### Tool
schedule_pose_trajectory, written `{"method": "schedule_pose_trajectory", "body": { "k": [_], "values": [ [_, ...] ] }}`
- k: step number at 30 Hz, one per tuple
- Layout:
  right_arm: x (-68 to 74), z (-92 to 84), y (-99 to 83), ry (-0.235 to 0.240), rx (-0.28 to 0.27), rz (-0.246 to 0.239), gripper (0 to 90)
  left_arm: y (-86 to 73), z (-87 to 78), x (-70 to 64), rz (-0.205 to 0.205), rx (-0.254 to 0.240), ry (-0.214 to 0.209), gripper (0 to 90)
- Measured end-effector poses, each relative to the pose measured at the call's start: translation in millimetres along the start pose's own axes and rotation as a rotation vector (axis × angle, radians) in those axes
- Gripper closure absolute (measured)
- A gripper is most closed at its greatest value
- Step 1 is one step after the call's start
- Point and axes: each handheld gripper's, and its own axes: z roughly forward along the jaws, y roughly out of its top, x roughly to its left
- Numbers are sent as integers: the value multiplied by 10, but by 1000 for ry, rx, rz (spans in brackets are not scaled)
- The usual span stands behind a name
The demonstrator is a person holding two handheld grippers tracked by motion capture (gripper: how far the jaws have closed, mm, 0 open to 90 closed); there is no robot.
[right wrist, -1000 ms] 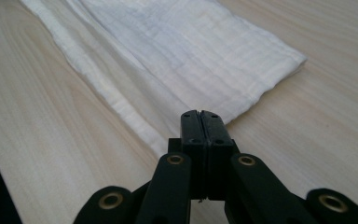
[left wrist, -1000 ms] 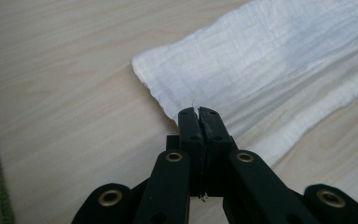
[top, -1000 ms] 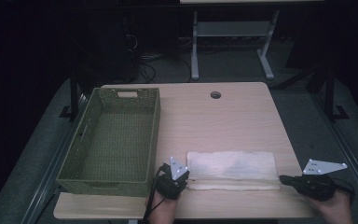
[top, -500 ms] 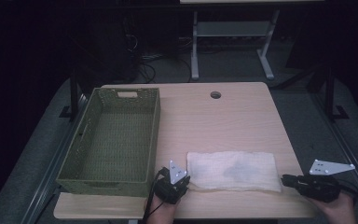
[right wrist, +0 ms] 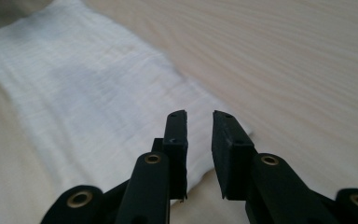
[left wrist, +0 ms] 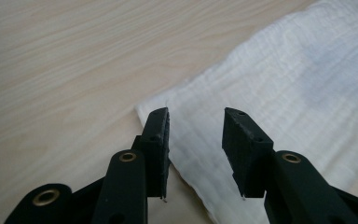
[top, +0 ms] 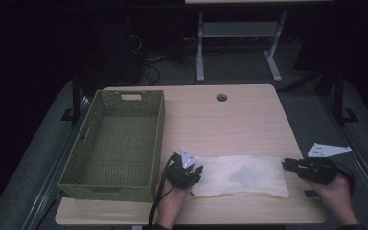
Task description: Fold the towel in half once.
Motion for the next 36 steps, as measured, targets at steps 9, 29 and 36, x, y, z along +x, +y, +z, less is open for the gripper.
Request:
{"method": "schedule_pose_trajectory", "body": {
  "k": [9,29,36],
  "values": [
    [-280,367,122,-7,50,33,740,168,234,113,29,30,-21,586],
    [-298,511,33,1,108,14,842,146,518,389,-1,99,-12,568],
    [-260,514,50,-17,118,-23,856,107,584,381,-3,123,-51,747]
  ]
}}
